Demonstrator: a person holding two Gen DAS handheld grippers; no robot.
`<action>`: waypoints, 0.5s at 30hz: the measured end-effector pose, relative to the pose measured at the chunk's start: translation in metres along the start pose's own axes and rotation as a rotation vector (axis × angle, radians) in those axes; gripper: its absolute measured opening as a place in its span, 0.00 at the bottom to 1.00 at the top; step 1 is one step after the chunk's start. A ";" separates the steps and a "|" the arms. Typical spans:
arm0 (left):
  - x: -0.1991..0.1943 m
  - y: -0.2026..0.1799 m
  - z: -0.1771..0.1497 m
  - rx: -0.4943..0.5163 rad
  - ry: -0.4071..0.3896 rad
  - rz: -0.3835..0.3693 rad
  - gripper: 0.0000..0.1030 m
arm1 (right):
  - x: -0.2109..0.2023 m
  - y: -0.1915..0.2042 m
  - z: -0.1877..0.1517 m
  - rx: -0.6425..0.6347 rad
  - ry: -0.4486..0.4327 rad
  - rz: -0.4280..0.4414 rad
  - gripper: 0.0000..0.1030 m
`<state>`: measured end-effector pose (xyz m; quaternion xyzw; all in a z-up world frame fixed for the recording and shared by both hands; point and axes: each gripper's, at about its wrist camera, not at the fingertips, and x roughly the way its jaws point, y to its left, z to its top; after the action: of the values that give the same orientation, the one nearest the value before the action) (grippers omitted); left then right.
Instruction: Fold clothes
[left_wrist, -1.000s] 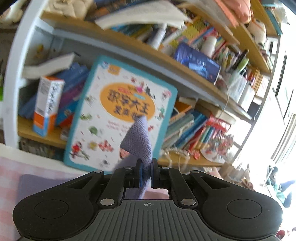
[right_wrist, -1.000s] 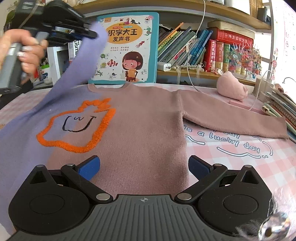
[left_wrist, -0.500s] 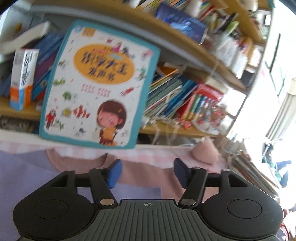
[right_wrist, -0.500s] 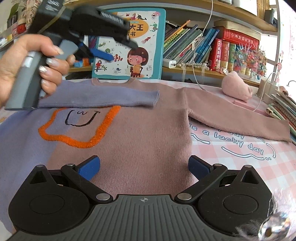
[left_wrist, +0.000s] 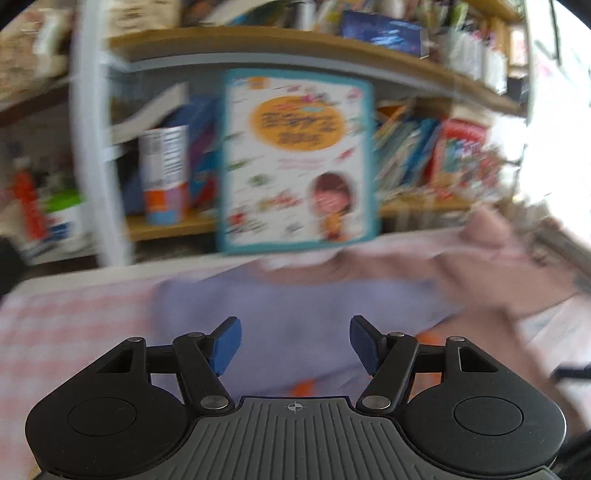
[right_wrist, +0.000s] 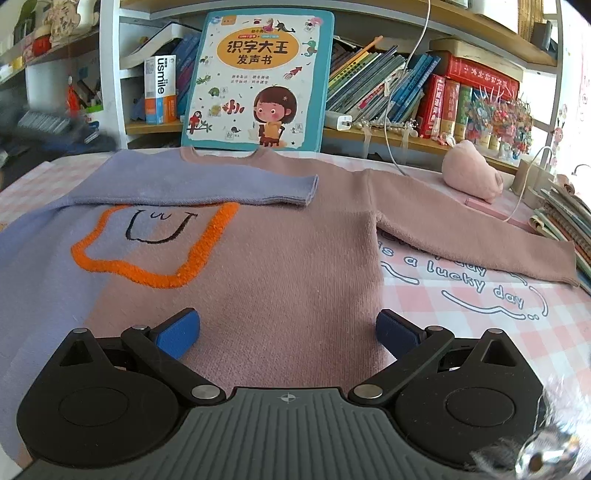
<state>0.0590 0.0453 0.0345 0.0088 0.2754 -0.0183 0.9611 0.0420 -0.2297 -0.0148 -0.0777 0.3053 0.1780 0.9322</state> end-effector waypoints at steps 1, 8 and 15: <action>-0.004 0.008 -0.008 -0.010 0.011 0.025 0.65 | 0.000 0.001 0.000 -0.003 -0.001 -0.002 0.99; -0.023 0.048 -0.043 -0.084 0.070 0.109 0.64 | -0.001 -0.002 0.000 0.007 -0.007 -0.014 0.99; -0.023 0.060 -0.056 -0.106 0.094 0.063 0.38 | -0.006 -0.027 -0.004 0.147 -0.026 -0.041 0.96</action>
<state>0.0120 0.1074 -0.0002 -0.0328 0.3203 0.0271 0.9464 0.0456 -0.2575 -0.0130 -0.0133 0.3039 0.1368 0.9427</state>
